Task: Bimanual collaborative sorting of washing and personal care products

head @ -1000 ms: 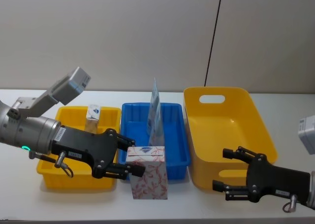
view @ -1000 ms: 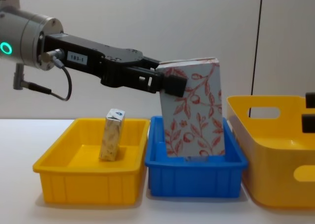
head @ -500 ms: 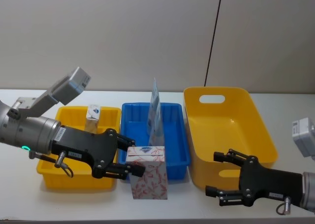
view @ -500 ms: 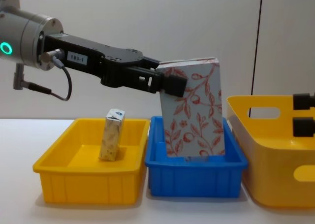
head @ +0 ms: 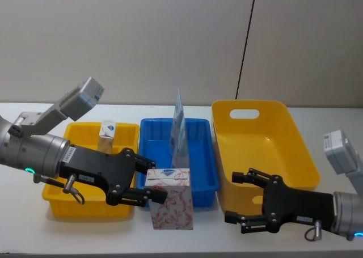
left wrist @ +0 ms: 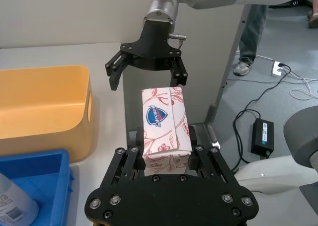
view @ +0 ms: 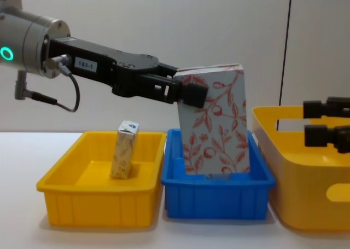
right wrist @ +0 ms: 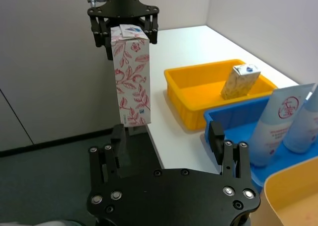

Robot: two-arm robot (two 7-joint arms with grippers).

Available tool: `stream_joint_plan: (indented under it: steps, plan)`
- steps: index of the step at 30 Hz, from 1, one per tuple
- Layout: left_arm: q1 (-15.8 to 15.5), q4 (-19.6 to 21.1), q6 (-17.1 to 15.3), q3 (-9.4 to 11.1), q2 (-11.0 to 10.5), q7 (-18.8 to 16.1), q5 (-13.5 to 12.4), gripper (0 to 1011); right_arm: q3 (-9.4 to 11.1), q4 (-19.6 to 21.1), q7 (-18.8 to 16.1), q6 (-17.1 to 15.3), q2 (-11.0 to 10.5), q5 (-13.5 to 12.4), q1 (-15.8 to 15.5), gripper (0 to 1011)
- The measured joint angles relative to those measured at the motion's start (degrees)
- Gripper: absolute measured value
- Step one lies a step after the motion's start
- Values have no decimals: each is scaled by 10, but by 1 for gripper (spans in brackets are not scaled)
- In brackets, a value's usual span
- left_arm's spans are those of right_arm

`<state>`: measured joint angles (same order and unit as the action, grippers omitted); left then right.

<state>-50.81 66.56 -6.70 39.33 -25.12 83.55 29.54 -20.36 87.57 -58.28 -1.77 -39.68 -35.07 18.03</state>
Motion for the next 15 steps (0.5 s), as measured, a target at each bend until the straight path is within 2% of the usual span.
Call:
stream_joint_plan:
  steps: [15]
  plan:
    - [0,0,0,0,0,0,0,410,-32,-26,-19,0,24,-3,34,1003]
